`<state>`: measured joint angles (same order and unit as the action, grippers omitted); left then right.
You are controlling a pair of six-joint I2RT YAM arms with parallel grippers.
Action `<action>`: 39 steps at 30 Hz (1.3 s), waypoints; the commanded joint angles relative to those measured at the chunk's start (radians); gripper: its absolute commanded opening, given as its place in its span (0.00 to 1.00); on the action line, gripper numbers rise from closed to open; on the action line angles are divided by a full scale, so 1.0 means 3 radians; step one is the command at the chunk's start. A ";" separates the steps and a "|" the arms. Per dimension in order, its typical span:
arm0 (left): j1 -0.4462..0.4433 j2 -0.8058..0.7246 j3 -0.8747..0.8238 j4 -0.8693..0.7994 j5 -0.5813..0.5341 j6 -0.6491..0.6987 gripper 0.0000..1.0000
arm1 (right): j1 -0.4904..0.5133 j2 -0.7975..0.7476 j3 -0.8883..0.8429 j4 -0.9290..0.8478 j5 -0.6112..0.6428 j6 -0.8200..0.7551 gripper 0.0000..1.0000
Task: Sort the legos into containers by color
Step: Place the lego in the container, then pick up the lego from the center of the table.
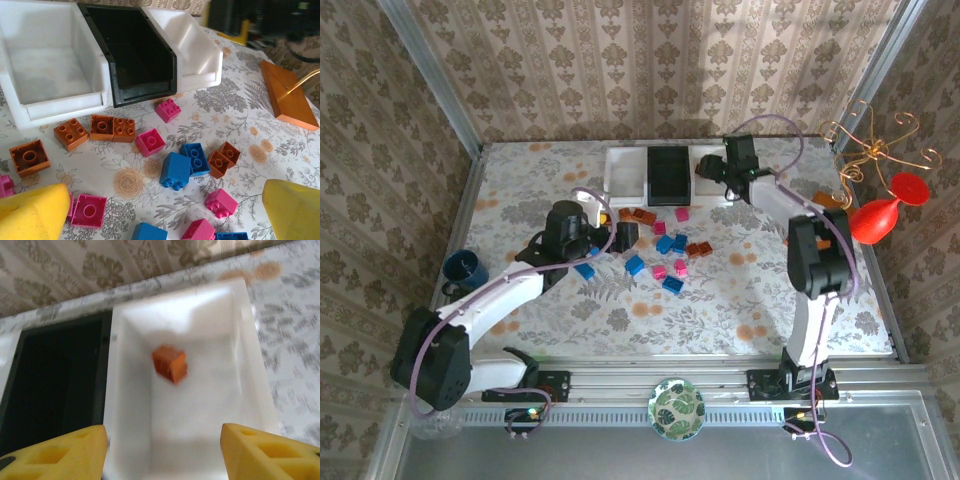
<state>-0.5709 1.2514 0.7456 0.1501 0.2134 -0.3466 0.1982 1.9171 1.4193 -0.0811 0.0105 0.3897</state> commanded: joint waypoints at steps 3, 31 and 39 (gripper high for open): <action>-0.0004 -0.0082 -0.0193 -0.0067 0.0203 0.0210 1.00 | 0.0318 -0.1075 -0.1237 0.0098 -0.0041 -0.0038 0.66; -0.0255 0.0044 -0.0307 0.0176 0.0427 0.0423 0.99 | 0.0887 -0.0626 -0.1976 0.0467 0.0824 -0.0125 0.59; -0.0255 -0.0004 -0.0317 0.0154 0.0322 0.0460 0.99 | 0.0802 -0.0536 -0.1843 0.0419 0.0702 -0.0132 0.39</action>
<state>-0.6411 1.2736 0.6651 0.1867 0.3309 -0.2348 0.4446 1.7432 0.8429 0.0463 0.2314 0.3553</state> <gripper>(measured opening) 0.994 0.403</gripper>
